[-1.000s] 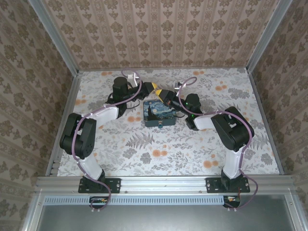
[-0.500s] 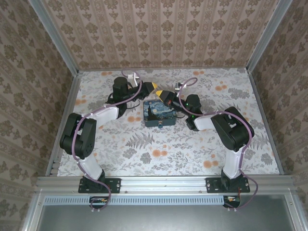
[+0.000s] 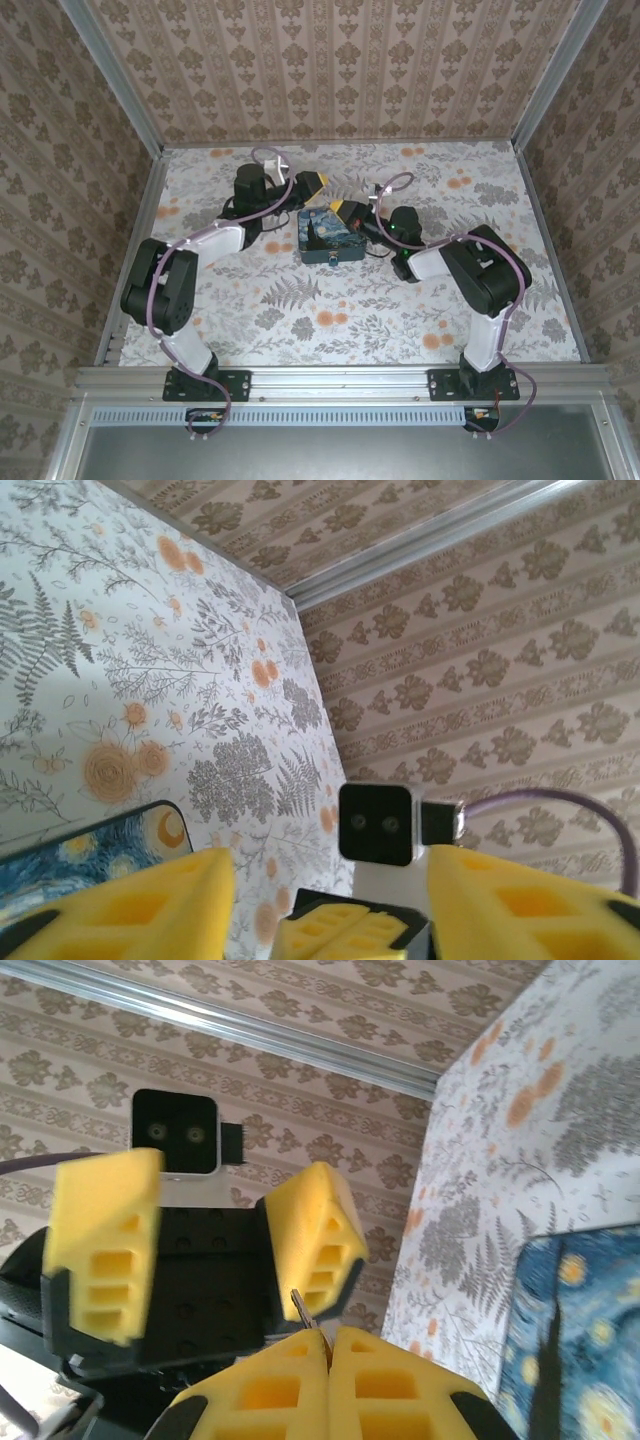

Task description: Unlock a padlock with a key

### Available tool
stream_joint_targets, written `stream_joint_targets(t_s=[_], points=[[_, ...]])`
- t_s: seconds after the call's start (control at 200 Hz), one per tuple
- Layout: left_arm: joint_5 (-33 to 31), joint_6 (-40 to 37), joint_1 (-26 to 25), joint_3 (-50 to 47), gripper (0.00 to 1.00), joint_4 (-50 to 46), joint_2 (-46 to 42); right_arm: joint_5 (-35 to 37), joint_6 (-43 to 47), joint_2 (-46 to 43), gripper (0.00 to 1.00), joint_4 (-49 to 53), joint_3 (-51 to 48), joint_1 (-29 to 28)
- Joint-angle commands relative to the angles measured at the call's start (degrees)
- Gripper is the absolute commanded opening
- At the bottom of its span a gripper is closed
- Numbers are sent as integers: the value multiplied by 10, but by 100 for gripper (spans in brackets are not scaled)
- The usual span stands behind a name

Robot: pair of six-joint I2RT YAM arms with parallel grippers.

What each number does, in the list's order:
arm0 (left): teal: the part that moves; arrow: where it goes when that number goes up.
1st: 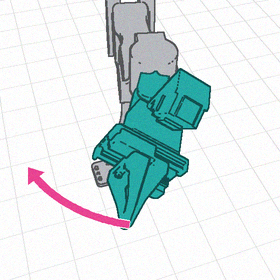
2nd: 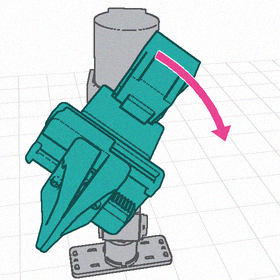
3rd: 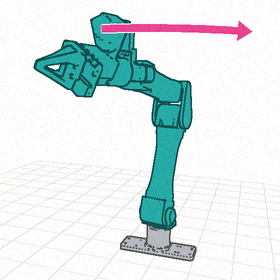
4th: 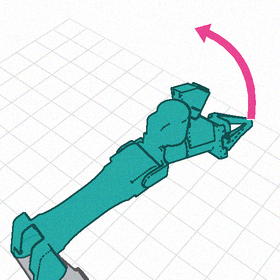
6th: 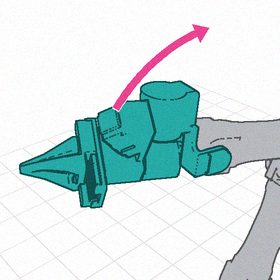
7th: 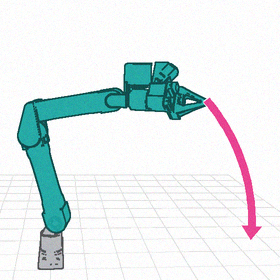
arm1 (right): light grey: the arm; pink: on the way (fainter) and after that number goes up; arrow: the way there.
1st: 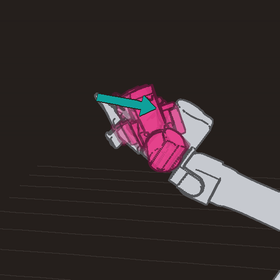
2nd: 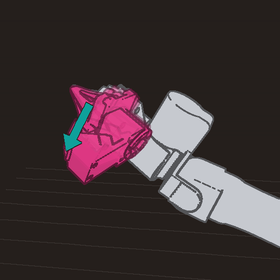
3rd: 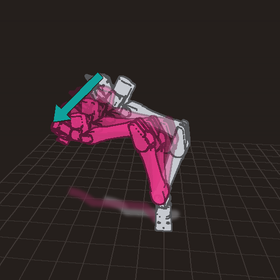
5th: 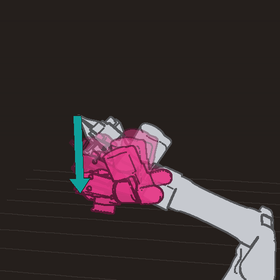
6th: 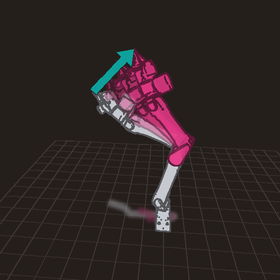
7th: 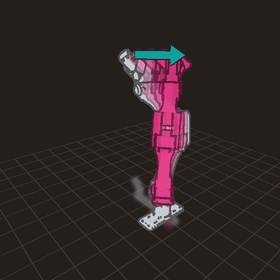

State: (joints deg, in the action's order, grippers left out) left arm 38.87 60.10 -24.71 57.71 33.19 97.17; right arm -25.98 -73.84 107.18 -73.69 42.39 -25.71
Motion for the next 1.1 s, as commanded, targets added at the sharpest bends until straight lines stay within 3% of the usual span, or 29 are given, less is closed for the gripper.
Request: stream_joint_targets(t_s=[0.0, 0.32, 0.405, 0.725, 1.095], points=[[-7, -35, 2, -8, 62, -36, -35, 1, 12, -29, 0, 9, -26, 17], [-40, -164, -11, -55, 75, -202, -99, -29, 118, -107, 0, 218, -49, 67], [-58, -204, -45, -68, 77, -248, -112, -34, 141, -120, 0, 264, -37, 67], [-114, -277, -123, -120, 78, -279, -116, -62, 129, -91, 0, 267, 3, 64], [-178, -304, -187, -115, 76, -247, -38, -60, 110, -61, 0, 243, -7, 59]])
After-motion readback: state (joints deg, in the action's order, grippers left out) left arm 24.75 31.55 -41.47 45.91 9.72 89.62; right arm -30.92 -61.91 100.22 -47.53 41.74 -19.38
